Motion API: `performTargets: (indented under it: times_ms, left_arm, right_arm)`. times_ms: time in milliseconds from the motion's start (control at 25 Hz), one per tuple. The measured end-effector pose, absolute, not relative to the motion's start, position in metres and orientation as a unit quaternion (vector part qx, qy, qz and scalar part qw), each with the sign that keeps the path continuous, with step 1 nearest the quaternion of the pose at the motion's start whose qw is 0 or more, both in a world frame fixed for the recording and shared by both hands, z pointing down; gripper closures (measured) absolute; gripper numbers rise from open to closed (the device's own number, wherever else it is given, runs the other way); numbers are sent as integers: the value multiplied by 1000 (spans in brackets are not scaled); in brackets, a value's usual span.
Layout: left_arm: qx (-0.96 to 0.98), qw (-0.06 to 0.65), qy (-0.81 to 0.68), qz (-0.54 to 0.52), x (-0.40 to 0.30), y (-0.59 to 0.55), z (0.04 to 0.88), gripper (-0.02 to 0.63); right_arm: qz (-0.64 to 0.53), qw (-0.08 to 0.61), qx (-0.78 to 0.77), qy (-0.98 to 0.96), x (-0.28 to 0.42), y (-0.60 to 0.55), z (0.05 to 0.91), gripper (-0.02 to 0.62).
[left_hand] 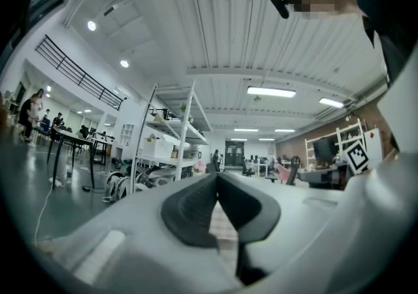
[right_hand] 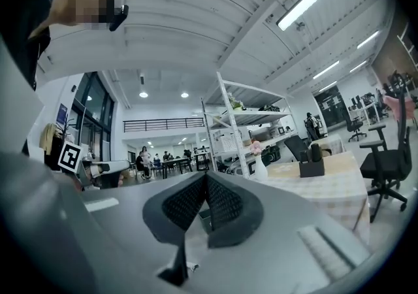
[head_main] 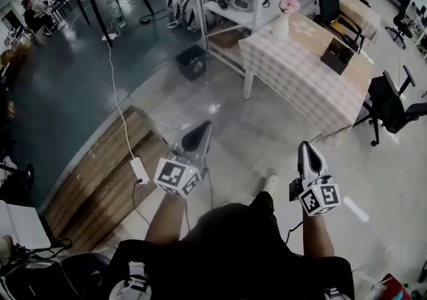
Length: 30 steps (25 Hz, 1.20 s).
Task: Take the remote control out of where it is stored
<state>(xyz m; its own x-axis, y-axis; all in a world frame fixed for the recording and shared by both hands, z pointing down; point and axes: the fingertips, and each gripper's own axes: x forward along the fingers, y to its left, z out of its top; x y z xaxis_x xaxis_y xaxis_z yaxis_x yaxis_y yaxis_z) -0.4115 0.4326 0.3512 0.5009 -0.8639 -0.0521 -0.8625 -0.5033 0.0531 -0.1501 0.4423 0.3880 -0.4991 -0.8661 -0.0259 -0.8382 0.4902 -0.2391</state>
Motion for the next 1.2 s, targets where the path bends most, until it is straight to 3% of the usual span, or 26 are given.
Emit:
performTargets:
  times_ms: [360, 1200]
  left_arm:
    - [867, -8, -497, -27, -345, 354, 351, 604]
    - [884, 24, -466, -31, -119, 145, 375, 604]
  right_arm:
    - [-91, 89, -481, 867, -90, 353, 391, 592]
    - [-106, 107, -540, 828, 154, 163, 397, 592]
